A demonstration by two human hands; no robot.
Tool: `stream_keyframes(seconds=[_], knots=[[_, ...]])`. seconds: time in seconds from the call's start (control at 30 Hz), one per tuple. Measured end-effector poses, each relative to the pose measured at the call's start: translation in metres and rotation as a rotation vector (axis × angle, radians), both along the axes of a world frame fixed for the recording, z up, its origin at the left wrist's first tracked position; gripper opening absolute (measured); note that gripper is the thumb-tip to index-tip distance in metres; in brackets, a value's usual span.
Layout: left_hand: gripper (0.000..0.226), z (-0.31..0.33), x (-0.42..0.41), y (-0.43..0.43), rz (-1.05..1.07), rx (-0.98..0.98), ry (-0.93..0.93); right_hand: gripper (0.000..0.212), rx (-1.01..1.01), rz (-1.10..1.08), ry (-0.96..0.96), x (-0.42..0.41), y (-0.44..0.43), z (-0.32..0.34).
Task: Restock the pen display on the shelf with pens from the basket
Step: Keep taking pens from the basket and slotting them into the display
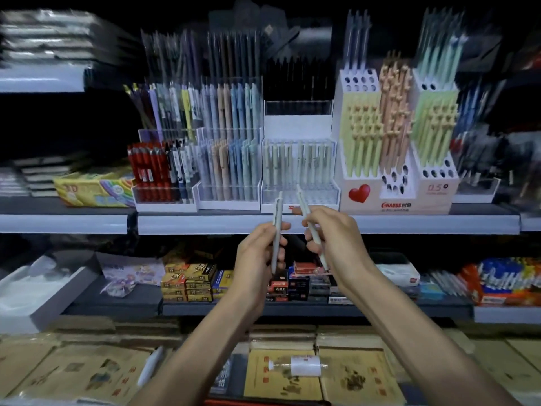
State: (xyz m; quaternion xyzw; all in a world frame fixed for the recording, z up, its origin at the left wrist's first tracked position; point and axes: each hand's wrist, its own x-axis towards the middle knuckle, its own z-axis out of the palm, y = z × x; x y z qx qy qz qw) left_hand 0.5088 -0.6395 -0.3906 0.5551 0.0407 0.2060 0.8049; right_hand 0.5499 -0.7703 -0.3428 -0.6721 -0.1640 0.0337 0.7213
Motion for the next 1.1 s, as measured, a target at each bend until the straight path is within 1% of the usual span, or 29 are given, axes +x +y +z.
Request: stream_keyframes(seconds=[0.1, 0.17, 0.27, 0.33, 0.4, 0.5, 0.57, 0.63, 0.73, 0.8, 0.9, 1.1], knots=[[0.028, 0.013, 0.017, -0.004, 0.01, 0.033, -0.016, 0.024, 0.002, 0.017, -0.087, 0.011, 0.003, 0.02], [0.025, 0.021, 0.028, -0.005, 0.018, 0.066, -0.023, 0.015, 0.016, 0.013, -0.146, 0.021, 0.009, 0.03], [0.027, 0.031, 0.043, -0.006, 0.016, 0.088, -0.033, 0.014, -0.044, -0.084, -0.262, 0.041, 0.018, 0.038], [0.024, 0.037, 0.052, -0.002, 0.013, 0.13, -0.033, 0.013, -0.109, -0.135, -0.316, 0.056, 0.02, 0.042], [0.018, 0.043, 0.062, 0.007, 0.027, 0.247, -0.032, 0.008, -0.167, -0.158, -0.347, 0.069, 0.021, 0.049], [0.018, 0.056, 0.077, 0.023, 0.189, 0.463, -0.032, 0.009, -0.195, -0.172, -0.396, 0.085, 0.024, 0.063], [0.011, 0.069, 0.087, 0.029, 0.29, 0.548, -0.038, 0.01, -0.211, -0.174, -0.422, 0.094, 0.028, 0.073], [0.009, 0.081, 0.1, 0.034, 0.359, 0.601, -0.041, 0.013, -0.209, -0.182, -0.453, 0.101, 0.033, 0.082], [0.009, 0.095, 0.118, 0.04, 0.379, 0.6, 0.01, 0.007, -0.218, -0.221, -0.511, 0.114, 0.042, 0.091], [0.014, 0.101, 0.128, 0.041, 0.411, 0.597, 0.038, 0.008, -0.22, -0.242, -0.527, 0.124, 0.047, 0.094], [0.022, 0.103, 0.139, 0.042, 0.47, 0.619, 0.056, 0.006, -0.216, -0.259, -0.52, 0.135, 0.054, 0.095], [0.021, 0.099, 0.152, 0.044, 0.539, 0.638, 0.113, 0.007, -0.193, -0.269, -0.481, 0.15, 0.061, 0.09]])
